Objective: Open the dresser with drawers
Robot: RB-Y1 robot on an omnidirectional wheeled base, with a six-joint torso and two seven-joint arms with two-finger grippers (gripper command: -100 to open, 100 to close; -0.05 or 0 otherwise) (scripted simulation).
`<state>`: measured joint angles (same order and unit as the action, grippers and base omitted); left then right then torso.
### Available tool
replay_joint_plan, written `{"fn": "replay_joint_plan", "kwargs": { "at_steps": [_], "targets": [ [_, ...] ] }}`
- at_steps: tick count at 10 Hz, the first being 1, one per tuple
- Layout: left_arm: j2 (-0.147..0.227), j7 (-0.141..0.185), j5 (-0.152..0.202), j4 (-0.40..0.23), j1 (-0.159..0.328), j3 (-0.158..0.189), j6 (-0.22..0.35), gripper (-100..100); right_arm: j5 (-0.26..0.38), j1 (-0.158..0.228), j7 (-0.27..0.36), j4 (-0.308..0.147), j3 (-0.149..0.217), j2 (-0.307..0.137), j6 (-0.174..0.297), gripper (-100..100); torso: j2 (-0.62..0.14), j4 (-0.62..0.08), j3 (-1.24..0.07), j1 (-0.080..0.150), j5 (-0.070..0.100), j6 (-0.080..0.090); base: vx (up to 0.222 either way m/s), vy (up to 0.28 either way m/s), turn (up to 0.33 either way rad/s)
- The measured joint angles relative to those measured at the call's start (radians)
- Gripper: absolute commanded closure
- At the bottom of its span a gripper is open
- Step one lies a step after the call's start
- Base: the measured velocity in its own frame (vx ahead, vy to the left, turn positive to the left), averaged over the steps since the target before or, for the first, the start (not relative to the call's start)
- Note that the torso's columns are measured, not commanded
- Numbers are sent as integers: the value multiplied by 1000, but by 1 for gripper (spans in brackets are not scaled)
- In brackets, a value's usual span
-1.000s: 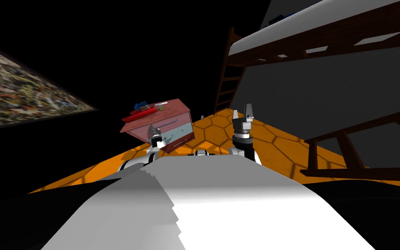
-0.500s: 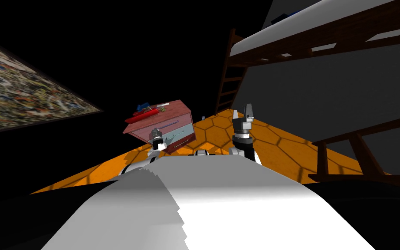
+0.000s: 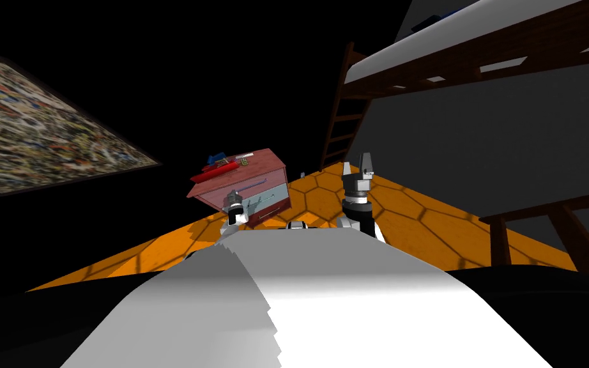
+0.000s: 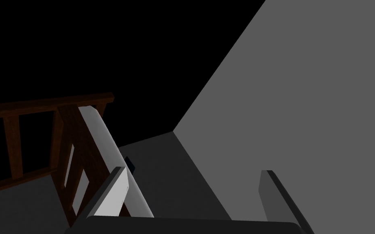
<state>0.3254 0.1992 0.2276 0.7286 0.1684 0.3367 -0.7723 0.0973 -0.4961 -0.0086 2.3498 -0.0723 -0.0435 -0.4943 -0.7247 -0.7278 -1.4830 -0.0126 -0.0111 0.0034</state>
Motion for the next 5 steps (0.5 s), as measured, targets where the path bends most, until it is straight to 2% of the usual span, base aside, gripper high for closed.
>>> {"fn": "replay_joint_plan", "kwargs": {
  "at_steps": [1,3,4,5],
  "targets": [
    [-2,0,0,29,-16,0,5,100,0,0,0,0,0,0,0,0,-2,-1,1,2,1,-1,69,32,121],
    [-26,4,-11,89,-54,-10,27,100,0,0,0,0,0,0,0,0,1,2,-1,0,-1,-1,57,23,21],
    [-39,0,-12,153,-92,-9,44,100,0,0,0,0,0,0,0,0,-2,1,1,2,-1,0,69,52,114],
    [-65,-6,-21,183,-113,-15,41,100,0,0,0,0,0,0,0,0,0,2,1,2,-2,1,71,37,49]
  ]
}}
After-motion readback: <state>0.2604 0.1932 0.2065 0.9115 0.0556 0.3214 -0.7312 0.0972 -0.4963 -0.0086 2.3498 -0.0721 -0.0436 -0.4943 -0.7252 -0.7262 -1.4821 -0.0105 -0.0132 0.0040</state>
